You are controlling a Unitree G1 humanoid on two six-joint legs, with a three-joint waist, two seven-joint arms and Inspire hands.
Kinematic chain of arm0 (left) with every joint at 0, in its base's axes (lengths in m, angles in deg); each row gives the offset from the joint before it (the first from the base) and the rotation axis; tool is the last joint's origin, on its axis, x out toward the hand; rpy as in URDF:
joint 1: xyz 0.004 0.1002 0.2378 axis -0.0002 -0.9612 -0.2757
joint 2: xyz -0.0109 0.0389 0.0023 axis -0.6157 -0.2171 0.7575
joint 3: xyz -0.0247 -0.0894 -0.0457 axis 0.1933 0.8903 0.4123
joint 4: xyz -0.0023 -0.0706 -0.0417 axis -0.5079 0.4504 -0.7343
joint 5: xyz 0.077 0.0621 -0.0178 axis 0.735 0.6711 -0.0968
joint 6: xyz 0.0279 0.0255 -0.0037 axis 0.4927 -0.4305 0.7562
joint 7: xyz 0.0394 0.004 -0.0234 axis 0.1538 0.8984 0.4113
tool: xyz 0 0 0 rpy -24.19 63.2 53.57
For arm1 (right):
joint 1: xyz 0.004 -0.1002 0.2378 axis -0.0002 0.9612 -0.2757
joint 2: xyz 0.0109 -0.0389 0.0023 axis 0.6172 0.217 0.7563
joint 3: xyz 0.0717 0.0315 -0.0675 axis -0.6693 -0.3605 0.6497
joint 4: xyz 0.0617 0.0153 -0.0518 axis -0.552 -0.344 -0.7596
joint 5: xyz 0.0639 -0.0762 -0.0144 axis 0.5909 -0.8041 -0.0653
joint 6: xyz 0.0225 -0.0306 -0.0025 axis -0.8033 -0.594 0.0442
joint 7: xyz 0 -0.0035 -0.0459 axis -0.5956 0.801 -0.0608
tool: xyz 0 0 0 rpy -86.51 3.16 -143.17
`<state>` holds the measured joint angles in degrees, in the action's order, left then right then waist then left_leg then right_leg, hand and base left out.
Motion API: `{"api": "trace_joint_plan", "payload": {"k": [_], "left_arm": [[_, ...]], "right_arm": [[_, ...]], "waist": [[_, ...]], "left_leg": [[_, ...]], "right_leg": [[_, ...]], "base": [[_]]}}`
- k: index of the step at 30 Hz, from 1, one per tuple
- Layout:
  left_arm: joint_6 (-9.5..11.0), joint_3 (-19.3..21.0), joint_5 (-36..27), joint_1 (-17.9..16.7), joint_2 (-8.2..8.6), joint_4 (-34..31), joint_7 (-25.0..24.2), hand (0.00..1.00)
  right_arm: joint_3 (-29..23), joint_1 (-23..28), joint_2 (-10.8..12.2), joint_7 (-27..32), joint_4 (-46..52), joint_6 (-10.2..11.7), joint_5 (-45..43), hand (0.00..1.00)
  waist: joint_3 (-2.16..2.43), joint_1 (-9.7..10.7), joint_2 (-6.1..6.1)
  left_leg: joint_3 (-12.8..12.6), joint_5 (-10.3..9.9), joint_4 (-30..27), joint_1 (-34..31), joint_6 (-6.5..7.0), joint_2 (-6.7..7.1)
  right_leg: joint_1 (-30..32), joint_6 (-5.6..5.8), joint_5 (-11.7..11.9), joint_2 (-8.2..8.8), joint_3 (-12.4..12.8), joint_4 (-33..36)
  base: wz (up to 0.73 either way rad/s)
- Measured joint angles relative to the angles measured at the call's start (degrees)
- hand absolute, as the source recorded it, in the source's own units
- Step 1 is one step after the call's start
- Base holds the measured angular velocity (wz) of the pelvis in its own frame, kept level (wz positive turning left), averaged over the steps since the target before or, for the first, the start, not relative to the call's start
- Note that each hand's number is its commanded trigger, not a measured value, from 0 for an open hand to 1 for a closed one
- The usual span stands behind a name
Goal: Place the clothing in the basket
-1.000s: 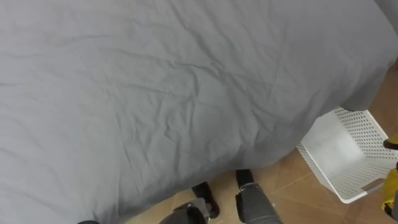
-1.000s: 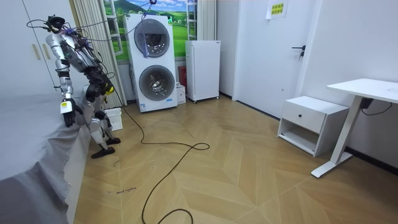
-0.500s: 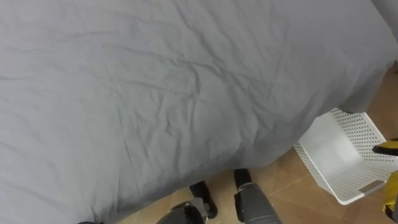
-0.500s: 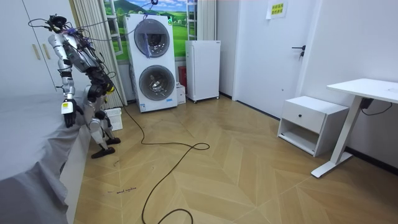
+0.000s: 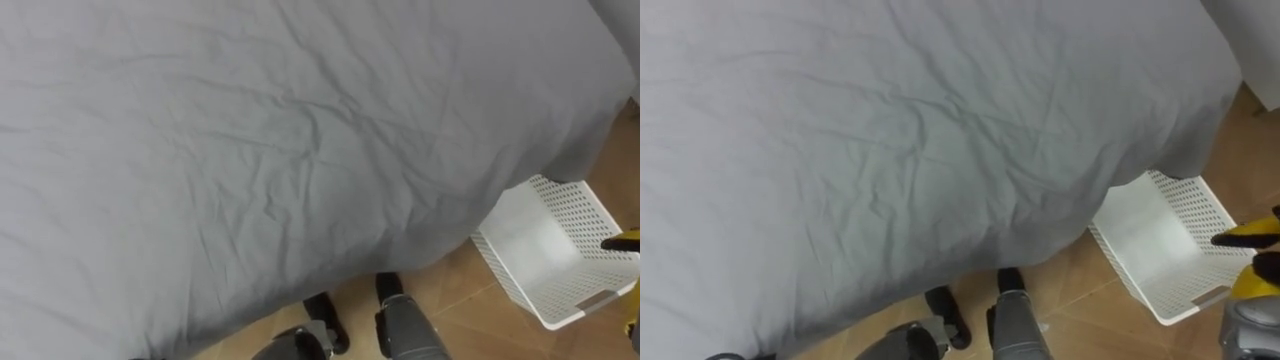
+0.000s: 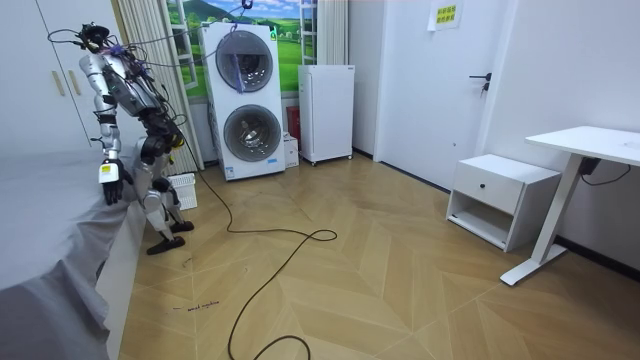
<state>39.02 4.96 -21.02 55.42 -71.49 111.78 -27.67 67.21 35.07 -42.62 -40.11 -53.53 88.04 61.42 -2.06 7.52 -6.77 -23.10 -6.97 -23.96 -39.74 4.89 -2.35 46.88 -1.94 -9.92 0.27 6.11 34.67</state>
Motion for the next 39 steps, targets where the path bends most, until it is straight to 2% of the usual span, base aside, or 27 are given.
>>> {"api": "trace_joint_plan", "payload": {"k": [3, 4, 5, 6, 7, 8, 9, 10, 16, 17, 18, 23, 25, 30, 36, 39], "left_arm": [[0.3, 0.0, 0.0, -0.1, 0.00, 0.0, -0.2, 0.00], [0.4, -0.1, 0.0, -0.5, -0.05, 0.2, -0.6, 0.00], [0.5, -0.1, 0.0, -0.7, -0.13, 0.2, -0.9, 0.00], [0.7, -0.1, 0.0, -0.8, -0.25, 0.3, -1.2, 0.00], [0.8, -0.4, 0.0, -0.9, -0.25, 0.4, -1.2, 0.00], [1.0, -0.7, 0.0, -1.2, -0.25, 0.6, -1.3, 0.00], [1.3, -0.9, 0.0, -1.3, -0.26, 0.9, -1.5, 0.00], [1.5, -1.0, -0.1, -1.4, -0.26, 1.0, -1.6, 0.00], [1.6, -0.9, 0.0, -1.8, -0.27, 1.3, -2.9, 0.00], [1.6, -0.9, 0.0, -1.9, -0.27, 1.3, -3.2, 0.00], [1.6, -0.9, 0.0, -2.0, -0.28, 1.3, -3.6, 0.00], [1.6, -0.9, 0.3, -2.3, -0.25, 1.3, -4.0, 0.00], [1.6, -0.8, 1.4, -2.5, -0.25, 1.3, -4.0, 0.00], [1.6, -0.8, 2.8, -2.8, -0.30, 1.3, -4.5, 0.00], [1.5, 0.2, 3.4, -3.3, -0.62, 1.3, -5.1, 0.00], [1.5, 0.2, 3.4, -3.7, -1.05, 1.3, -5.7, 0.00]], "right_arm": [[0.6, 0.3, 0.1, 0.7, 0.8, 0.7, 0.8, 0.00], [1.1, 0.3, 0.2, 0.7, 0.8, 1.0, 1.4, 0.40], [1.3, 0.3, 0.3, 0.7, 0.9, 1.0, 1.8, 0.73], [1.6, 0.3, 0.6, 0.7, 0.9, 1.0, 2.2, 0.77], [2.2, 0.6, 0.7, 0.7, 0.9, 1.0, 2.6, 0.75], [2.2, 0.7, 0.9, 0.7, 0.9, 1.1, 2.7, 0.79], [2.2, 0.7, 1.2, 0.7, 0.9, 1.1, 2.9, 0.95], [2.3, 0.9, 1.4, 0.7, 0.8, 1.2, 3.2, 1.00], [3.4, 1.4, 2.1, -1.2, -0.1, 1.2, 4.4, 1.00], [3.4, 1.5, 2.1, -1.4, -0.2, 1.2, 4.4, 0.65], [3.4, 1.8, 2.1, -1.7, -0.2, 1.2, 4.4, 0.00], [3.3, 3.4, 2.2, -2.2, -0.2, 1.4, 4.4, 0.00], [3.4, 3.8, 2.5, -3.0, -0.2, 1.5, 4.4, 0.00], [3.4, 3.8, 2.8, -3.2, -0.2, 1.5, 4.4, 0.00], [3.5, 5.8, 5.2, -4.4, -0.2, 1.6, 4.4, 0.00], [5.7, 6.4, 5.6, -5.3, -0.2, 1.7, 5.2, 0.00]], "waist": [[0.05, 0.0, 0.13], [0.05, -0.1, 0.13], [0.05, -0.2, 0.13], [0.04, -0.2, 0.16], [0.06, -0.2, 0.22], [0.06, -0.2, 0.22], [0.08, -0.2, 0.19], [0.09, -0.2, 0.19], [0.22, -0.4, 0.05], [0.28, -0.5, -0.05], [0.31, -0.8, -0.07], [0.92, -1.8, 0.15], [1.01, -1.8, 0.39], [0.89, -1.9, 0.81], [0.82, -1.7, 1.92], [0.83, -1.7, 2.65]], "left_leg": [[0.0, 0.0, 0.2, 0.5, 0.04, 0.07], [0.1, 0.0, 0.2, 0.8, 0.03, 0.08], [0.1, 0.0, 0.2, 1.0, 0.02, 0.07], [0.2, 0.0, 0.4, 1.4, 0.01, 0.05], [0.3, 0.0, 0.6, 2.1, 0.00, 0.11], [0.3, 0.0, 0.7, 2.4, 0.00, 0.11], [0.3, 0.0, 0.8, 2.8, 0.00, 0.07], [0.4, 0.0, 1.1, 3.1, 0.01, 0.06], [0.6, 0.1, 1.9, 4.5, 0.15, 0.01], [0.6, 0.1, 2.0, 4.7, 0.14, -0.02], [0.6, 0.1, 2.6, 5.3, 0.12, -0.05], [0.8, 0.3, 4.2, 7.7, 0.34, 0.17], [1.2, 0.3, 4.4, 8.6, 0.35, 0.35], [1.9, 0.3, 4.8, 10.0, 0.36, 0.49], [3.5, 0.6, 7.0, 13.3, 0.30, 0.98], [4.0, 0.7, 7.7, 14.5, 0.26, 1.19]], "right_leg": [[-0.4, 0.08, 0.1, -0.01, -0.1, -0.1], [-1.0, 0.14, 0.2, -0.35, -0.1, -0.4], [-1.3, 0.15, 0.3, -0.36, -0.1, -0.8], [-1.9, 0.13, 0.4, -0.36, -0.3, -1.2], [-2.5, 0.14, 0.4, -0.37, -0.4, -1.2], [-2.8, 0.15, 0.4, -0.37, -0.4, -1.4], [-3.4, 0.18, 0.5, -0.38, -0.4, -1.8], [-3.8, 0.19, 0.6, -0.34, -0.7, -2.1], [-5.7, 0.22, 1.0, -0.27, -1.4, -3.5], [-5.9, 0.26, 1.1, -0.27, -1.5, -3.8], [-6.7, 0.27, 1.4, -0.27, -1.5, -4.6], [-9.2, 0.50, 1.6, -0.26, -1.6, -6.2], [-10.4, 0.59, 1.6, 0.02, -1.8, -6.7], [-12.5, 0.66, 1.6, 0.44, -2.7, -8.0], [-16.8, 0.80, 1.6, 0.58, -4.4, -11.1], [-18.5, 0.90, 1.7, 0.52, -4.8, -12.1]], "base": [[0.01], [0.00], [-0.03], [0.00], [0.00], [0.00], [0.00], [0.00], [0.00], [-0.04], [-0.07], [0.00], [0.09], [0.07], [0.11], [0.09]]}}
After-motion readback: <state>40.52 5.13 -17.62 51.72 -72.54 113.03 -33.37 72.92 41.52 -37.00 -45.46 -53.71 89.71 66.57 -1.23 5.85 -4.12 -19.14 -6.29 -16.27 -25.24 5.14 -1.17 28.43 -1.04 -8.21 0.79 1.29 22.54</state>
